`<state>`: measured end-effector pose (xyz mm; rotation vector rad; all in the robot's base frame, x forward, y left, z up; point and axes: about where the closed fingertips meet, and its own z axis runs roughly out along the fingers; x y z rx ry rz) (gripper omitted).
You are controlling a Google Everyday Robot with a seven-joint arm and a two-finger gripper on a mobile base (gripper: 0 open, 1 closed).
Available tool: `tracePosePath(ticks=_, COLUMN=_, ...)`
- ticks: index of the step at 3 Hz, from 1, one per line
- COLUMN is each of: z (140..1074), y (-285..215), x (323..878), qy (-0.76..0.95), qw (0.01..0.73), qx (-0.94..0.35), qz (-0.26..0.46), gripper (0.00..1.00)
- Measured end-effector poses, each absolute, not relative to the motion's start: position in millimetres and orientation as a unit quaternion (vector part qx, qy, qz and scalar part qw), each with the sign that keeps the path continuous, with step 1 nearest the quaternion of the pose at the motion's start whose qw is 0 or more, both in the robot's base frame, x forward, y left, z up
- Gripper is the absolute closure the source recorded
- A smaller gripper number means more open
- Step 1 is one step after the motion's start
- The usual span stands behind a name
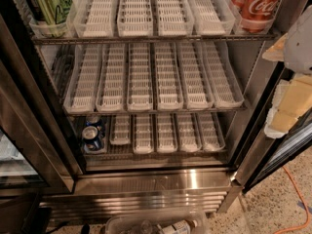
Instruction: Pick pepsi can from bottom shelf of fridge
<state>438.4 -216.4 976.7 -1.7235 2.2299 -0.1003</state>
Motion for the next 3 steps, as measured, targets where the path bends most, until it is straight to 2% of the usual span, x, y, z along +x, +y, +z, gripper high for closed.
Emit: tracePosePath(ticks=3, z=969.1, y=-209.8, x=442.1, qy=0.780, qw=0.126, qx=-0.613, qz=-0.023, gripper=0.00)
